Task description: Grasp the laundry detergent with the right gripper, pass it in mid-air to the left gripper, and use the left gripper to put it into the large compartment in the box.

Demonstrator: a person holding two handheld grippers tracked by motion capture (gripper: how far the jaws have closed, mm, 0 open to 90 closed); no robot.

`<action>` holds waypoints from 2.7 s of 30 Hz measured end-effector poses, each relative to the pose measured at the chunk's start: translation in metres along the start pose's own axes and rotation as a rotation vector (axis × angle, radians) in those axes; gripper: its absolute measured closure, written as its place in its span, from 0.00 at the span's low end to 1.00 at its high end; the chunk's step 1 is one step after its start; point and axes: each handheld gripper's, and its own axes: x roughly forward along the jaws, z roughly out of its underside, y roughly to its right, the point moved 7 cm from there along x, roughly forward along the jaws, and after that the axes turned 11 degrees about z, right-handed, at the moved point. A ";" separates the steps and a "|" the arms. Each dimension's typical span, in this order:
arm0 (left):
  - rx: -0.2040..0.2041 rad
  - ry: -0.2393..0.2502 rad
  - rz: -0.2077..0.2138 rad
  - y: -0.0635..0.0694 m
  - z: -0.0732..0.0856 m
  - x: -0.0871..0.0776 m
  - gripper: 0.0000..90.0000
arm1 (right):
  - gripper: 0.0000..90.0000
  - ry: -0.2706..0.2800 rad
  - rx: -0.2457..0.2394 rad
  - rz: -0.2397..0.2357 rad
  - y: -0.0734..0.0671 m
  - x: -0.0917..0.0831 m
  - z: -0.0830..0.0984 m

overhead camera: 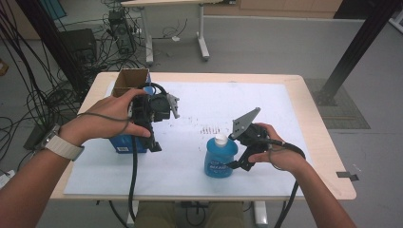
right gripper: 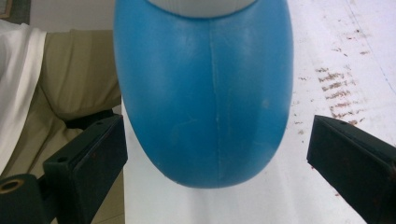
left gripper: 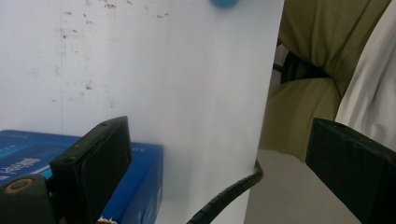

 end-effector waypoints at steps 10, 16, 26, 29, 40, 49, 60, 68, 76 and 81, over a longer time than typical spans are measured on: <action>-0.002 0.002 0.000 0.000 0.000 0.000 0.08 | 0.06 0.016 0.007 0.004 -0.001 0.003 0.001; -0.003 0.000 0.001 0.000 0.000 0.001 0.08 | 0.06 0.023 0.010 0.003 -0.001 0.004 0.002; -0.004 0.002 0.001 -0.001 0.000 0.001 0.08 | 0.06 0.037 0.016 0.004 -0.002 0.007 0.002; -0.005 0.003 0.002 -0.001 0.000 0.002 0.08 | 0.06 0.041 0.015 0.005 -0.002 0.007 0.002; -0.003 0.002 0.003 -0.001 0.000 0.003 0.08 | 0.06 0.045 0.021 0.002 -0.003 0.011 0.004; -0.007 0.006 0.004 -0.002 0.001 0.003 0.08 | 0.06 0.058 0.026 0.001 -0.004 0.012 0.004; -0.009 0.008 0.006 -0.003 0.001 0.003 0.08 | 0.06 0.062 0.031 -0.001 -0.004 0.013 0.005; -0.011 0.011 0.006 -0.003 0.001 0.003 0.08 | 0.06 0.061 0.030 -0.001 -0.004 0.013 0.004; -0.011 0.010 0.005 -0.003 0.002 0.003 0.08 | 0.06 0.060 0.032 -0.001 -0.004 0.013 0.004; -0.013 0.012 0.005 -0.003 0.002 0.003 0.08 | 0.06 0.060 0.033 -0.001 -0.004 0.013 0.004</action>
